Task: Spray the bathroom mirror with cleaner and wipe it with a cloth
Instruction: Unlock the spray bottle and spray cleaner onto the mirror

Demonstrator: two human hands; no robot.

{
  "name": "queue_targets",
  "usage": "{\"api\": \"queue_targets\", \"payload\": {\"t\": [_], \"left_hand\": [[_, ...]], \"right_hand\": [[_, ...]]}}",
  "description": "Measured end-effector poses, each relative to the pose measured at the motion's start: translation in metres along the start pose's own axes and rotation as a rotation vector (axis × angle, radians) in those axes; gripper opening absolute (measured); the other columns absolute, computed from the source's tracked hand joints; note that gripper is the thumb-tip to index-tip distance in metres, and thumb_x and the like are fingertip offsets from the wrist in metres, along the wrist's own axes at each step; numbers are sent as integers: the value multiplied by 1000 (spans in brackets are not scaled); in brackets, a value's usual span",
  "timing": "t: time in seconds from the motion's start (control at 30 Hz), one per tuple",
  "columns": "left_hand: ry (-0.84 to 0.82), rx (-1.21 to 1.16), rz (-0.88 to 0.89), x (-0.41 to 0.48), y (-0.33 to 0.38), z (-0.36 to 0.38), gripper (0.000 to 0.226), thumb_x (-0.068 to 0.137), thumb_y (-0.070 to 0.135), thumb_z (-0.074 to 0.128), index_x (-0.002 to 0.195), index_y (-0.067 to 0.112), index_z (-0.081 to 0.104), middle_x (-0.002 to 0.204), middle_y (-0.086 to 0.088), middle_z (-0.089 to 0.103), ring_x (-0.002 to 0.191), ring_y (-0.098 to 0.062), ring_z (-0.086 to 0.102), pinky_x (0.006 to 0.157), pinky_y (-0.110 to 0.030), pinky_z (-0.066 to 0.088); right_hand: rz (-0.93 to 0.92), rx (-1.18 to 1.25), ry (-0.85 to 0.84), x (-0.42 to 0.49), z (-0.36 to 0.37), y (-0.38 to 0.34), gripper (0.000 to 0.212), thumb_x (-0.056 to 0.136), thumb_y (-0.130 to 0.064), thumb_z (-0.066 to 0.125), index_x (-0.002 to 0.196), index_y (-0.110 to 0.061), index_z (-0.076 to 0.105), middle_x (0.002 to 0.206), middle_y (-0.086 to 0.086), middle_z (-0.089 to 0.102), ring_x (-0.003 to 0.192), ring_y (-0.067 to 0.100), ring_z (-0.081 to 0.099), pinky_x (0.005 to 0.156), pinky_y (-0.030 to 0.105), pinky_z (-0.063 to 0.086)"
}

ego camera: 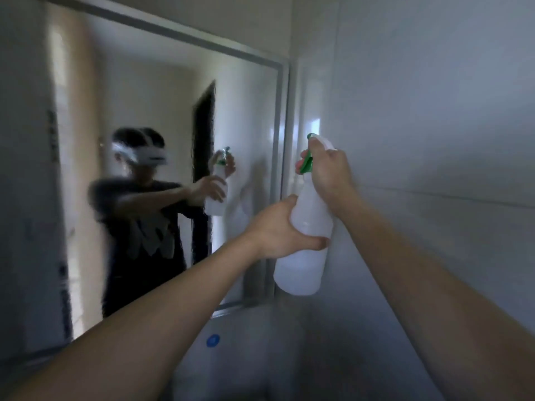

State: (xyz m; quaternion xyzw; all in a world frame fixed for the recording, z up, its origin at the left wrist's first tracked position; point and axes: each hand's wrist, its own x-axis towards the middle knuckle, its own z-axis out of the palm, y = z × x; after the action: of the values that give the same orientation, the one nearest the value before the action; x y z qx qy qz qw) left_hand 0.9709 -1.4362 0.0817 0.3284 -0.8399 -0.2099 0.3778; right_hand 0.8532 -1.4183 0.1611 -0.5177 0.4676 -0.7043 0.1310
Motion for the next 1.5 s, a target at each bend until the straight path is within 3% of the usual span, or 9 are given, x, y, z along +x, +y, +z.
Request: {"api": "queue_targets", "payload": {"t": [0.27, 0.37, 0.43, 0.57, 0.87, 0.97, 1.07, 1.27, 1.5], "left_hand": [[-68, -60, -117, -26, -42, 63, 85, 46, 70, 86, 118, 34, 61, 108, 13, 72, 98, -14, 72, 85, -46, 62], [-57, -138, -215, -60, -74, 87, 91, 48, 63, 89, 127, 32, 58, 113, 11, 71, 103, -13, 70, 88, -44, 61], [-65, -163, -267, -84, -94, 108, 90, 55, 57, 92, 133, 31, 54, 119, 9, 68, 107, -14, 67, 91, -44, 60], [-134, -219, -399, -127, -127, 154, 90, 63, 46, 95, 138, 27, 49, 127, 4, 66, 114, -20, 65, 93, -48, 59], [-268, -266, -672, -213, -157, 249, 93, 54, 38, 101, 132, 22, 53, 121, 3, 66, 109, -22, 65, 90, -46, 59], [-261, -331, -724, -245, -159, 275, 79, 59, 31, 100, 123, 25, 53, 107, 12, 66, 97, -8, 66, 75, -28, 56], [-286, -344, -767, -271, -161, 297, 82, 60, 34, 99, 128, 21, 56, 113, 7, 67, 102, -15, 67, 83, -36, 60], [-323, -370, -769, -281, -164, 309, 100, 63, 33, 96, 149, 22, 46, 135, 5, 61, 123, -15, 59, 100, -37, 55], [-367, -281, -848, -315, -179, 299, 68, 84, 22, 84, 143, 19, 50, 134, 7, 53, 121, -16, 56, 96, -30, 50]], "right_hand": [[118, -103, -32, -33, -18, 73, 35, 90, -38, 56, 65, -16, 69, 72, 7, 71, 69, 22, 66, 75, 36, 55], [141, -276, -109, -64, -8, 112, 30, 91, -29, 57, 82, -3, 69, 73, 5, 65, 63, 18, 61, 56, 24, 44], [151, -351, -189, -86, -5, 140, 26, 90, -30, 56, 99, -9, 69, 81, 2, 64, 75, 22, 64, 60, 28, 44], [226, -524, -354, -130, -13, 198, 59, 88, -46, 54, 141, -20, 53, 110, 2, 64, 100, 22, 62, 78, 26, 41], [453, -627, -586, -246, -91, 270, 69, 67, -68, 64, 120, -24, 58, 107, -2, 68, 94, 19, 68, 82, 49, 59], [474, -712, -672, -289, -113, 280, 64, 75, -53, 74, 127, -19, 56, 110, -3, 67, 95, 18, 66, 85, 45, 58], [484, -724, -685, -318, -123, 296, 51, 80, -47, 75, 119, -20, 56, 108, 0, 68, 93, 21, 67, 81, 47, 57], [514, -688, -521, -340, -142, 321, 42, 81, -45, 76, 113, -23, 59, 101, -6, 66, 88, 17, 65, 77, 43, 57], [660, -542, -423, -370, -146, 377, 37, 74, -47, 73, 105, -31, 58, 95, -9, 66, 85, 16, 66, 75, 45, 59]]}}
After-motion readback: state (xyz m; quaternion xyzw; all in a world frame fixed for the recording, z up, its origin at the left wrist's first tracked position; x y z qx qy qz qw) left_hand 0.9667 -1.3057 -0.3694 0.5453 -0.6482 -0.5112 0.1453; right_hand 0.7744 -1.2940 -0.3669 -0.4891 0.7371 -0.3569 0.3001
